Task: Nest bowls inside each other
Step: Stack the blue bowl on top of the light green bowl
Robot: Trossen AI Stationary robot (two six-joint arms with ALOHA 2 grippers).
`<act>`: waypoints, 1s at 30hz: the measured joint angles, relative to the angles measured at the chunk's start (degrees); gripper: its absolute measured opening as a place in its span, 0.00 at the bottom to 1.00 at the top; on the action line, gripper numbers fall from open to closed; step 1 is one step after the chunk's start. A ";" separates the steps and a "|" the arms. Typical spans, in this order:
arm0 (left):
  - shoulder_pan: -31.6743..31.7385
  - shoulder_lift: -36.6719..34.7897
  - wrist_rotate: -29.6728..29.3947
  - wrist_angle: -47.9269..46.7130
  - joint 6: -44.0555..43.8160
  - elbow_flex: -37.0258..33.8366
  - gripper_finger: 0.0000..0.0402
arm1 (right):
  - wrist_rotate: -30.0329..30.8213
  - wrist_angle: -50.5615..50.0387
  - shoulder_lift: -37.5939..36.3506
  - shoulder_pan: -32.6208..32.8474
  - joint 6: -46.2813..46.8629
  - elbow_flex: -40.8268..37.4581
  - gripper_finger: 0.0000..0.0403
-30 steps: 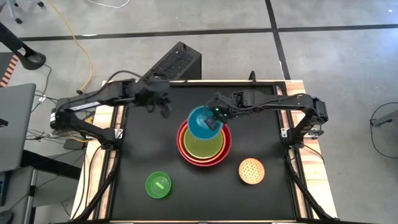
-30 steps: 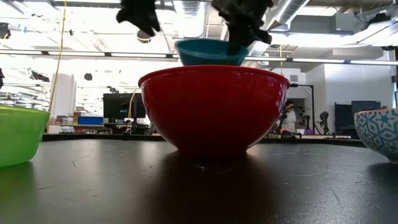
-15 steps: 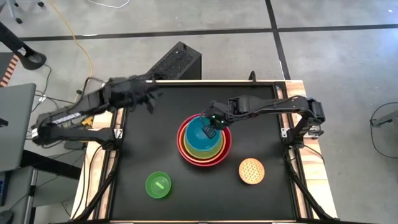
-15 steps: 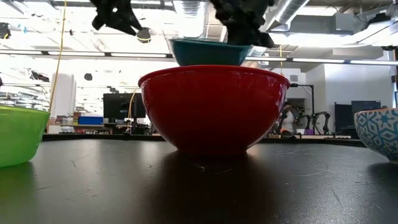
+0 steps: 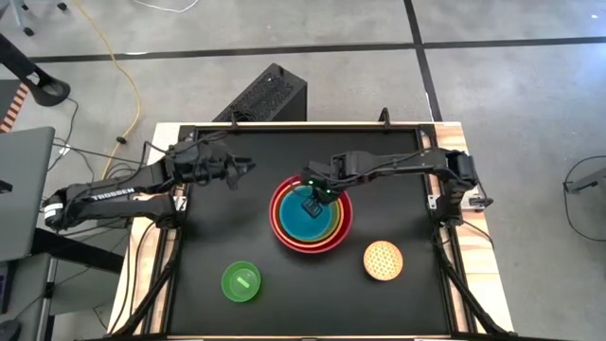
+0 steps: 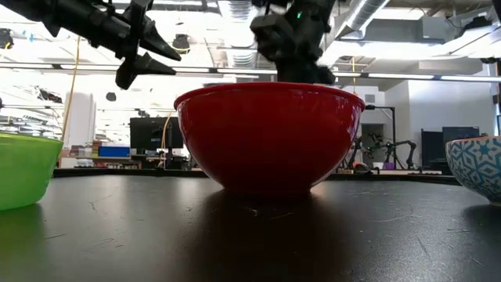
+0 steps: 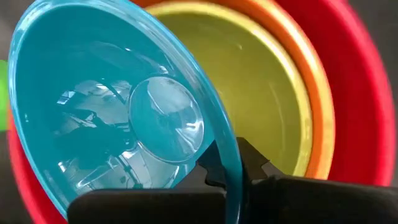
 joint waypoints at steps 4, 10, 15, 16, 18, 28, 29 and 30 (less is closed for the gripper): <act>-0.02 0.00 0.62 0.38 1.19 0.12 0.37 | -1.63 -0.26 1.09 -1.24 -0.82 0.06 0.02; -0.02 0.07 0.64 0.07 1.51 0.15 0.37 | -3.78 -0.21 2.17 -2.76 -1.18 0.00 0.02; -0.02 0.07 1.14 -0.11 2.54 0.17 0.37 | -4.01 -0.27 2.13 -3.06 -1.05 0.06 0.02; -0.02 0.07 1.14 -0.12 2.63 0.17 0.37 | -4.06 -0.25 2.14 -3.04 -1.05 0.06 0.02; -0.02 0.07 1.14 -0.13 2.92 0.17 0.37 | -4.06 -0.23 2.12 -3.01 -1.07 0.06 0.02; -0.02 0.09 1.11 -0.17 4.35 0.22 0.37 | -3.31 -1.91 2.12 -3.46 -2.25 0.04 0.02; -0.02 0.09 1.11 -0.17 4.37 0.24 0.37 | -3.23 -1.64 2.12 -3.46 -2.34 0.04 0.02; -0.02 0.09 1.11 -0.17 4.37 0.24 0.37 | -3.25 -1.48 2.12 -3.46 -2.32 0.04 0.02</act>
